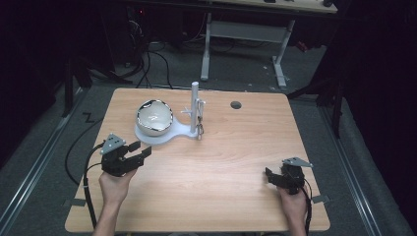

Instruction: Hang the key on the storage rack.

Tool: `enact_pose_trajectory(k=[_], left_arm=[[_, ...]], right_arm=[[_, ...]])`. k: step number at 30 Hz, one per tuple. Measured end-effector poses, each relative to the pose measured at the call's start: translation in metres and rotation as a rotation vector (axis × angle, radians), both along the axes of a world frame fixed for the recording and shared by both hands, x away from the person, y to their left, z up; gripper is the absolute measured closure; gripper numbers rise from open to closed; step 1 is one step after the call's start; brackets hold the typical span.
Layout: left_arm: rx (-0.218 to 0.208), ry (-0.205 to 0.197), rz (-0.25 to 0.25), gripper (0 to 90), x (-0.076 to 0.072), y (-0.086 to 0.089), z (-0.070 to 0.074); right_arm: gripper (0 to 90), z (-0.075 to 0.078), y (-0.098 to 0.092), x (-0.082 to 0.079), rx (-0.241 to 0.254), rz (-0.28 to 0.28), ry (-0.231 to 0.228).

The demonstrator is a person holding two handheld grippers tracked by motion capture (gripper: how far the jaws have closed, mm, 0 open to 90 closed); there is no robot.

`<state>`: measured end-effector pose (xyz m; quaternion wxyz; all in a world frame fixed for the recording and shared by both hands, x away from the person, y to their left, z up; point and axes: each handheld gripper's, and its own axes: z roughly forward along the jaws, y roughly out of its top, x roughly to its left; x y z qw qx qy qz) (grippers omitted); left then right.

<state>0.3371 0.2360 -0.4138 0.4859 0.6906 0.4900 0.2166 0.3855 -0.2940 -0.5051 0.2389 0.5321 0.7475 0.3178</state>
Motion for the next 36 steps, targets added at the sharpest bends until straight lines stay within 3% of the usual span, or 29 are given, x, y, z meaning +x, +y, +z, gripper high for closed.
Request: enact_pose_trajectory(k=[24,36], left_arm=[[-0.028,0.044,0.043,44.6,-0.014,0.015,-0.024],[-0.021,0.072,0.069,44.2,-0.018,0.020,-0.037]], right_arm=[[24.5,0.000,0.000,0.000,0.000,-0.002,0.000],[24.5,0.000,0.000,0.000,0.000,-0.002,0.000]])
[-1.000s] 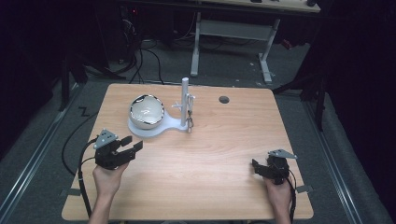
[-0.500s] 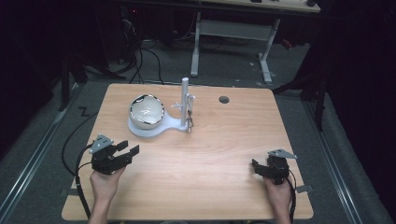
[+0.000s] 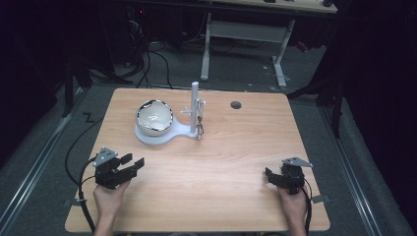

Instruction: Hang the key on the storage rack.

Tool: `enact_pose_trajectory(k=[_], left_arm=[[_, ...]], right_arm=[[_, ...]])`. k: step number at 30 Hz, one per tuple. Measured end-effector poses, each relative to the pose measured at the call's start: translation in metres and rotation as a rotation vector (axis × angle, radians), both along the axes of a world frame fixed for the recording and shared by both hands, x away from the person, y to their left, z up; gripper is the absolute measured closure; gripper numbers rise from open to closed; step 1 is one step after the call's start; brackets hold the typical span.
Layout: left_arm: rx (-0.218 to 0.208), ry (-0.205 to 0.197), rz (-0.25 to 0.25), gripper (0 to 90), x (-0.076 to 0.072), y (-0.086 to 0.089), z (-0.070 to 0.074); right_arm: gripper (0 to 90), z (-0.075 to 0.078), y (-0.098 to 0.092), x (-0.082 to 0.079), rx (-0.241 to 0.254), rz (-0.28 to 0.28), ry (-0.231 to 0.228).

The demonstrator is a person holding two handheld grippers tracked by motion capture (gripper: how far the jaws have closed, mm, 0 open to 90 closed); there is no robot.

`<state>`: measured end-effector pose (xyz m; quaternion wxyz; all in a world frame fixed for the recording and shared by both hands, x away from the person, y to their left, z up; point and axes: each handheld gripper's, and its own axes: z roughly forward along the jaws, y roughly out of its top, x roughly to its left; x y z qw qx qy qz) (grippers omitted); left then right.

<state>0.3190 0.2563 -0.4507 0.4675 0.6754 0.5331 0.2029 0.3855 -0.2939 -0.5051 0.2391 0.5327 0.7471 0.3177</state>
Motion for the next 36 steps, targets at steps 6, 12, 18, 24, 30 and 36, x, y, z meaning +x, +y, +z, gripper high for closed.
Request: enact_pose_trajectory(k=[6,12,18,24,30,36], left_arm=[[0.005,0.009,0.011,44.0,-0.002,0.001,-0.005],[0.030,0.027,0.030,43.8,-0.002,0.003,-0.014],[0.048,0.047,0.046,43.7,-0.001,0.004,-0.023],[0.085,0.064,0.063,43.5,-0.001,0.004,-0.031],[0.116,0.086,0.078,43.5,0.001,0.004,-0.041],[0.130,0.092,0.090,43.3,0.002,0.004,-0.046]], right_arm=[[24.5,0.000,0.000,0.000,0.000,0.000,0.000],[24.5,0.000,0.000,0.000,0.000,0.000,0.000],[24.5,0.000,0.000,0.000,0.000,0.000,0.000],[24.5,0.000,0.000,0.000,0.000,0.000,0.000],[24.5,0.000,0.000,0.000,0.000,0.000,0.000],[24.5,0.000,0.000,0.000,0.000,0.000,0.000]])
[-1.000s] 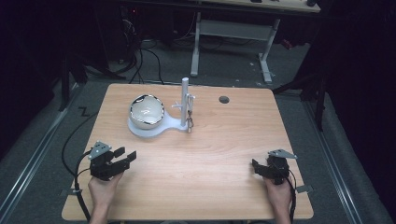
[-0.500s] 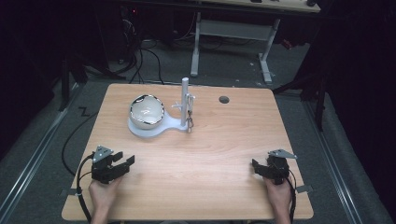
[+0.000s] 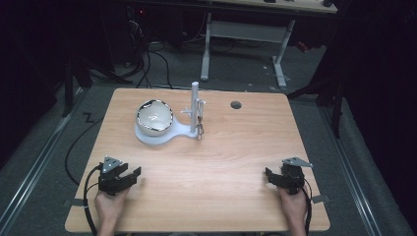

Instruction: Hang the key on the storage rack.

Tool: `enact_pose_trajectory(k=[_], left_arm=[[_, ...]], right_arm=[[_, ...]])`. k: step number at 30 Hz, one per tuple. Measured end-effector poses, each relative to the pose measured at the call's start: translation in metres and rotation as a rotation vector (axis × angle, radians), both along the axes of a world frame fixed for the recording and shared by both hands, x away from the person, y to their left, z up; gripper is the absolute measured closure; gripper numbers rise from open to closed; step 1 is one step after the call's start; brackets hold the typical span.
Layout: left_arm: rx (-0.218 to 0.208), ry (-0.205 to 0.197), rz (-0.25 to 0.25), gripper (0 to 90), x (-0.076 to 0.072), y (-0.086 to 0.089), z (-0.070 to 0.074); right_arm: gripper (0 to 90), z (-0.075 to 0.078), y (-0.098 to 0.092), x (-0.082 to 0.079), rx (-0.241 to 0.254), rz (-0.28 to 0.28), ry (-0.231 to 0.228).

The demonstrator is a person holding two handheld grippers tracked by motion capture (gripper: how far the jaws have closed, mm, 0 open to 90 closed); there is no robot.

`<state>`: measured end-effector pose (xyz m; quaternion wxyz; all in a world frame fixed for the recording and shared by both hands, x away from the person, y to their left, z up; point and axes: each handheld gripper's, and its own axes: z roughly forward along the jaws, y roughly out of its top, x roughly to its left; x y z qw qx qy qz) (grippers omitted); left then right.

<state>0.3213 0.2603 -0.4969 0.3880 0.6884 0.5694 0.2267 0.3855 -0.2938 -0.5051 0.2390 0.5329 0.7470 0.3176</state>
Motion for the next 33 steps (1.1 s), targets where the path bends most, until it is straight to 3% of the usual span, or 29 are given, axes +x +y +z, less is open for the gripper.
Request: enact_pose_trajectory(k=[9,18,23,33], left_arm=[[0.058,0.011,0.010,42.3,0.003,-0.003,-0.007],[0.088,0.020,0.022,41.4,0.005,-0.006,-0.012],[0.141,0.031,0.015,37.7,0.007,-0.012,-0.012],[0.138,0.036,0.014,33.1,0.008,-0.013,-0.012]], right_arm=[[24.5,0.000,0.000,0.000,0.000,0.000,0.000],[24.5,0.000,0.000,0.000,0.000,0.000,0.000],[24.5,0.000,0.000,0.000,0.000,0.000,0.000],[24.5,0.000,0.000,0.000,0.000,0.000,-0.001]])
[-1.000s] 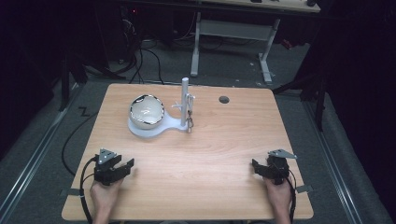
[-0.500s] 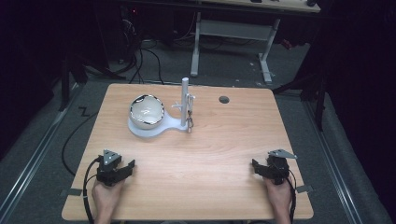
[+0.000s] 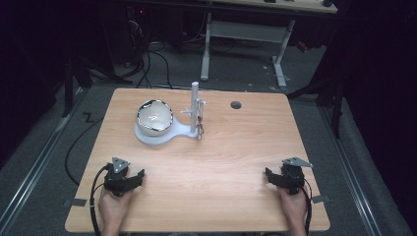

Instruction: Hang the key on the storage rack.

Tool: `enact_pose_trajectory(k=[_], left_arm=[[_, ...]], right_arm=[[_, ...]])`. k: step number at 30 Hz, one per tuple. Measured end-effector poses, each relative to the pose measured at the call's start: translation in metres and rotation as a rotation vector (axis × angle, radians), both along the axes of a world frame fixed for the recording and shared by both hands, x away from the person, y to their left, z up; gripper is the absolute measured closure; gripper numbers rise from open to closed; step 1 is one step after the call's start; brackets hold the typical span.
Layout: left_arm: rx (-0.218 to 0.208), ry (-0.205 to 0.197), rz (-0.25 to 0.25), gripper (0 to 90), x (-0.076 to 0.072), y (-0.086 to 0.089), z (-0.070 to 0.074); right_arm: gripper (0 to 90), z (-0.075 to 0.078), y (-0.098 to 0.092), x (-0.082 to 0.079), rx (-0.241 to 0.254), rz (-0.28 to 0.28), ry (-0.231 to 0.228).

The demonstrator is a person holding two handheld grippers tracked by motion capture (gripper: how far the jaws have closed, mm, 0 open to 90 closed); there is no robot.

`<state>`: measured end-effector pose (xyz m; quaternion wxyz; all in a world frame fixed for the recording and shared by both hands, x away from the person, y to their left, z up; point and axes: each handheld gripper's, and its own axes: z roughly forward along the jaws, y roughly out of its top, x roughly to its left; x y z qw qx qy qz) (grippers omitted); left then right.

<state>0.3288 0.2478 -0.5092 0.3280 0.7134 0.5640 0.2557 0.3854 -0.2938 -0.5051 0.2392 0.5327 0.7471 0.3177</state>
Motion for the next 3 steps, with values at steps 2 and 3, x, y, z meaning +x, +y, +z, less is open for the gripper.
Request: enact_pose_trajectory(k=[2,3], left_arm=[[0.000,0.001,-0.001,32.6,0.0000,-0.0001,0.0000],[0.000,0.001,-0.001,32.3,0.0000,-0.0001,0.0000]], right_arm=[[24.5,0.0000,0.0000,0.0000,0.000,0.000,0.000],[24.5,0.0000,0.0002,-0.0001,0.001,-0.001,0.001]])
